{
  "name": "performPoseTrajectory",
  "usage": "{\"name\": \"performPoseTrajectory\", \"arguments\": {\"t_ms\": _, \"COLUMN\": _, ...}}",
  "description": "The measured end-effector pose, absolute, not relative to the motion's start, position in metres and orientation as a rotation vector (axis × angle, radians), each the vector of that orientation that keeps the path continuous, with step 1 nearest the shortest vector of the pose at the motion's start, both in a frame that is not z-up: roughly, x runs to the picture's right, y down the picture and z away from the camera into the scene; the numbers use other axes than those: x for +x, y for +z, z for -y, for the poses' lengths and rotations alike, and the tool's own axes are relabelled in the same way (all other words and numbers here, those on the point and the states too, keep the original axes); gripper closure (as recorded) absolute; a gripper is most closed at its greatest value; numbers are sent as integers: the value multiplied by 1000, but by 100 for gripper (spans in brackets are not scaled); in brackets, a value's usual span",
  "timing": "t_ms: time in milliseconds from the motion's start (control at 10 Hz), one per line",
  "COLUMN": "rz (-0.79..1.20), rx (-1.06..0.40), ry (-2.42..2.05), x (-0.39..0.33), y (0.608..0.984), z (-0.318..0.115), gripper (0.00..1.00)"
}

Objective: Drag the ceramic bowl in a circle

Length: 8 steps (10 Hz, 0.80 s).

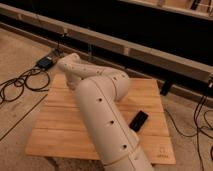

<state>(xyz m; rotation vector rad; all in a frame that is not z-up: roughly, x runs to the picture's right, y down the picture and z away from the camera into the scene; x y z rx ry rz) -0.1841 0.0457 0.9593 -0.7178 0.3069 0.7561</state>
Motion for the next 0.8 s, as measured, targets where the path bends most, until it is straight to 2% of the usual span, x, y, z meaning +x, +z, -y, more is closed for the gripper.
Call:
{"name": "performPoseTrajectory", "arguments": {"t_ms": 200, "rz": -312, "rx": -726, "ry": 752, "x": -184, "y": 955, "z": -47, "gripper": 100}}
{"name": "performPoseTrajectory", "arguments": {"t_ms": 800, "rz": -296, "rx": -723, "ry": 742, "x": -204, "y": 940, "z": -44, "gripper": 100}}
